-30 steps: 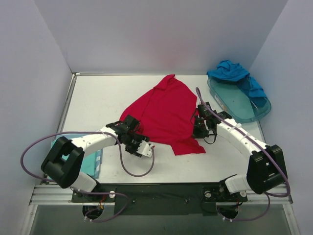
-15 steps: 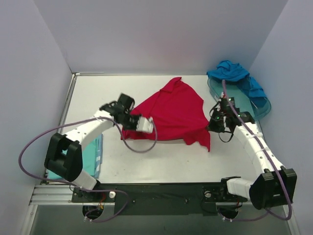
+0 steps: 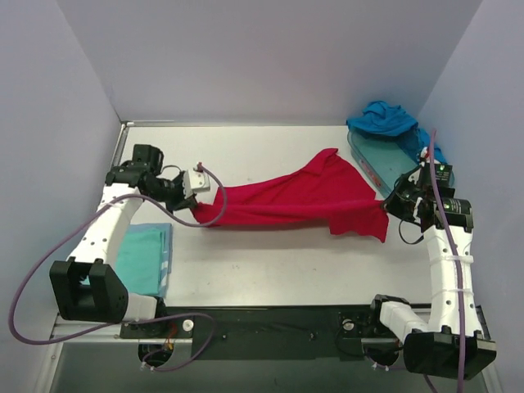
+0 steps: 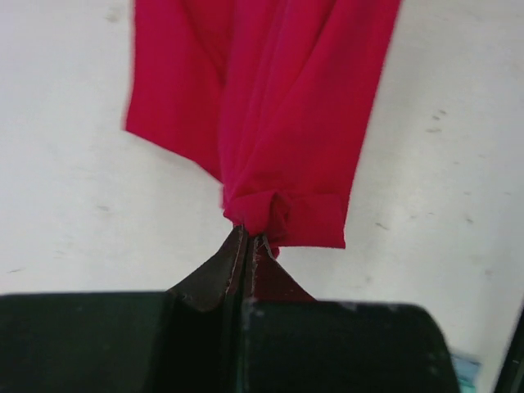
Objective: Fold and stack the t-shirts
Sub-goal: Flatten out the tshirt
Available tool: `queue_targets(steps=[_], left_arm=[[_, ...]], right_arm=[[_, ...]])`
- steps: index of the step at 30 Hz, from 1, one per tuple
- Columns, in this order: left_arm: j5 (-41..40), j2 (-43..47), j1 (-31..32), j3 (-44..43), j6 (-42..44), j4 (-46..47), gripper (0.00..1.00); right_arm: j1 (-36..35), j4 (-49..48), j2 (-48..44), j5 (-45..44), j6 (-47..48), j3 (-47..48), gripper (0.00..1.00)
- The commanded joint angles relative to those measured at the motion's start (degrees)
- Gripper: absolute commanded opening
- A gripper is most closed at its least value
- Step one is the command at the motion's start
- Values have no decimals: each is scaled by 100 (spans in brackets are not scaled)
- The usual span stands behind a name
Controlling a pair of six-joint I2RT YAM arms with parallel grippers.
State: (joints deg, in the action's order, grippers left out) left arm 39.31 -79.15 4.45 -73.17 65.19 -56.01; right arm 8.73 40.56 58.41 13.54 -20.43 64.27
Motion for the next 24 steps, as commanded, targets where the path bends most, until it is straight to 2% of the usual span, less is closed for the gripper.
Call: queue_targets(steps=[1,4,5,6,7,8,10,12,13,14,17,18,20,21,23,24], left_arm=[[472,400,327,671,554,-1077,0],[367,568,539,1443,802,-1228,0],[280,568,540,1585,1037,-1254,5],[192,559,540,1812,1066,-1176,15],[-44,550,531,1936,988,-827,20],[-159,533,531,2129,830,-311,33],[-599,489,539,2201,444,280,44],[-732,497,531,2062,302,432,53],[-645,506,531,1965,284,415,62],[-574,524,548,1790,310,276,74],[-214,629,907,1359,337,-251,73],[-248,690,1265,1323,189,-409,59],[-301,919,2046,1427,-84,-524,39],[-301,1093,2286,1619,-59,-603,37],[-432,1331,3434,1996,-24,-718,36],[-633,1393,3684,2130,-102,-605,37]], right_arm=[[50,313,-49,473,118,-212,0],[50,295,3,614,65,-424,0],[50,260,12,632,65,-511,0],[41,242,12,684,30,-555,0],[41,155,30,737,12,-643,0],[41,102,47,860,-49,-687,0],[6,5,100,1062,-163,-775,0],[-64,-65,109,1107,-216,-837,0],[-99,-91,118,1072,-216,-855,0],[-108,-109,100,1054,-225,-872,0],[-126,-127,74,1037,-234,-969,0],[-126,-144,56,1028,-260,-1004,0],[-126,-162,-5,993,-286,-1065,0],[-126,-162,-40,984,-304,-1083,0],[-135,-180,-75,1010,-322,-1145,0],[-135,-180,-102,1002,-322,-1171,0]])
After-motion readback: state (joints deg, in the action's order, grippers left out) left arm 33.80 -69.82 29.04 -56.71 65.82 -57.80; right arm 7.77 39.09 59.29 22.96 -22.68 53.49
